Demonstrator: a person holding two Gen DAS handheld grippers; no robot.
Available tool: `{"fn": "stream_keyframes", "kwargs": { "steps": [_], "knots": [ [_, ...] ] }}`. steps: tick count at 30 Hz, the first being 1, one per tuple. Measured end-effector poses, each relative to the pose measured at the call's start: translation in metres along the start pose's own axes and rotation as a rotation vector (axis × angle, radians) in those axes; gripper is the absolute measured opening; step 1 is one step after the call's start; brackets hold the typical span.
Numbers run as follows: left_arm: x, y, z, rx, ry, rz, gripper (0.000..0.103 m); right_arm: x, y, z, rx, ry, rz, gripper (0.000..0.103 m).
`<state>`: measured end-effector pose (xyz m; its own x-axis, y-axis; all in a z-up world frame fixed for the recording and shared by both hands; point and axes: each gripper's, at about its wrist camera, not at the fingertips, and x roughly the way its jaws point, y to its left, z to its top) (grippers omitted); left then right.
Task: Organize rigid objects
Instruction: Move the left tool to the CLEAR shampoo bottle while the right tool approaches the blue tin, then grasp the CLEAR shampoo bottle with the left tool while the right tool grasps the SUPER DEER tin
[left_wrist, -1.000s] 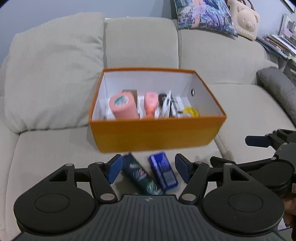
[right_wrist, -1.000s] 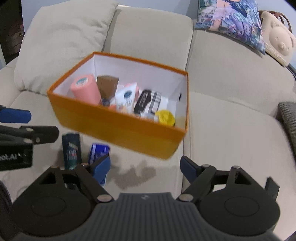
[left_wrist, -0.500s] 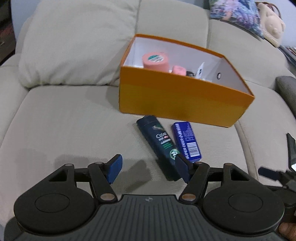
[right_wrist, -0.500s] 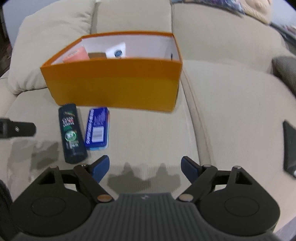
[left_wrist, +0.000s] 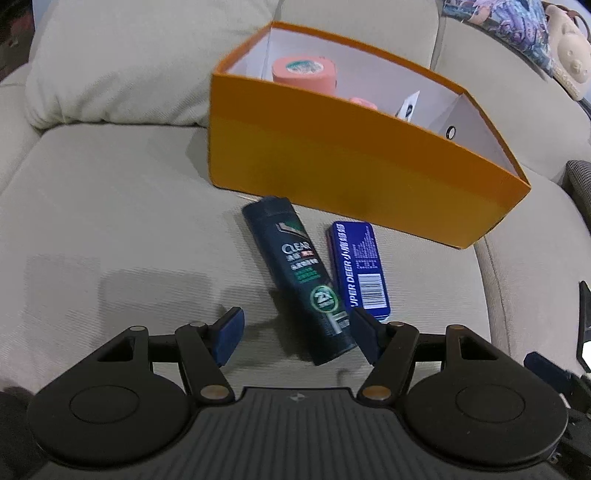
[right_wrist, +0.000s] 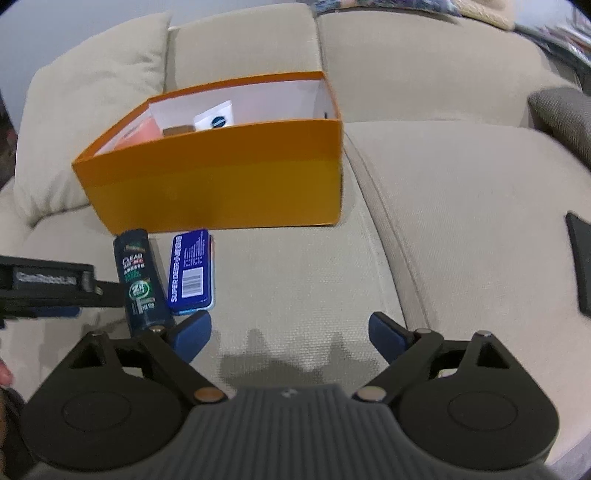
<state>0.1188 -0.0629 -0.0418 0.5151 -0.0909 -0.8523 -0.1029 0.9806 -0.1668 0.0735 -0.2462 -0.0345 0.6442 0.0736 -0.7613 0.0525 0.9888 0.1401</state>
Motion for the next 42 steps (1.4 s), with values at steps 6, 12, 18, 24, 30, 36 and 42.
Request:
{"fn": "stream_keyframes", "kwargs": {
  "steps": [6,12,18,24,30,36,42],
  "knots": [
    [0.019,-0.01,0.002,-0.001,0.03,0.016,0.077,0.0,-0.01,0.001,0.061,-0.002,0.04,0.093],
    [0.04,-0.013,0.003,-0.001,0.072,0.027,0.079,0.0,-0.01,0.001,0.067,-0.004,0.051,0.093],
    [0.042,-0.006,0.0,-0.001,0.077,0.067,0.092,0.002,-0.012,0.001,0.074,0.002,0.053,0.094],
    [0.034,0.017,-0.005,-0.008,0.08,0.11,0.09,0.003,-0.01,0.002,0.065,0.008,0.048,0.094],
    [0.034,0.034,0.005,-0.042,0.084,0.017,0.083,0.006,-0.009,0.003,0.059,0.017,0.05,0.094],
    [0.045,0.02,0.021,0.008,0.073,0.05,0.083,0.007,-0.005,0.005,0.044,0.024,0.051,0.094],
    [0.05,0.024,0.024,0.053,0.059,0.066,0.086,0.034,0.011,0.017,-0.032,0.07,0.054,0.094]
  ]
}}
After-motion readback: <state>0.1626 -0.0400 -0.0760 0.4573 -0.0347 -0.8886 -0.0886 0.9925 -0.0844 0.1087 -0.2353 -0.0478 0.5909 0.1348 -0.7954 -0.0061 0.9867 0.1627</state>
